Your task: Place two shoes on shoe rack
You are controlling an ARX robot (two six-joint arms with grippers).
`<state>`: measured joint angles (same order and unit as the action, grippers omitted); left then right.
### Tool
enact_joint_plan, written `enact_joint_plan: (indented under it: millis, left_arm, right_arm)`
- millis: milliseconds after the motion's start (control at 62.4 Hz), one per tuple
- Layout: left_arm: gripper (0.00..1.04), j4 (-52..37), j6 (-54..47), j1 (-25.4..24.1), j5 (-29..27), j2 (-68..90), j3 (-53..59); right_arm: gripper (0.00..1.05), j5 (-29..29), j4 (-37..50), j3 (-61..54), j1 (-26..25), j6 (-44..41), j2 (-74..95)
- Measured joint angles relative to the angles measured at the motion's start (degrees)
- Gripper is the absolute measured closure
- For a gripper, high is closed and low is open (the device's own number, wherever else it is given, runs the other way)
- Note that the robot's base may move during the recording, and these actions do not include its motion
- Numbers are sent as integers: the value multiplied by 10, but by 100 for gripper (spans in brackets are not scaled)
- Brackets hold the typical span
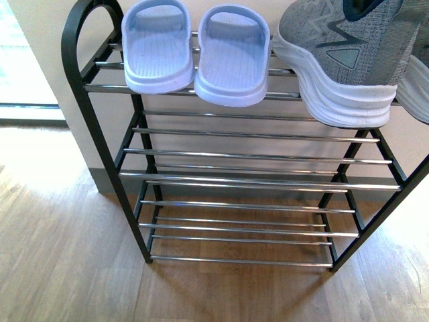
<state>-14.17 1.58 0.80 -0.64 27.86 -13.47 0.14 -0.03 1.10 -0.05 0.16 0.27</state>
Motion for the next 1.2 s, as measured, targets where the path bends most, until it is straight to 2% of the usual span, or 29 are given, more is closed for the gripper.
enact_joint_plan:
  millis: [128,225,914,1010,1203]
  left_arm:
    - [79,-2,-6,-5,7,-23,29]
    - [104,-2,-7,-6,6,-51,54]
    - [104,40,-10,-6,6,-175,127]
    - [104,134,-10,-6,7,-255,127]
    - [104,142,-10,-7,7,-269,127]
  right_arm:
    - [9,0,0,0,0,0,0]
    - [9,0,0,0,0,0,0]
    - [9,0,0,0,0,0,0]
    - [9,-1,0,0,0,0,0]
    - [9,-1,0,0,0,0,0]
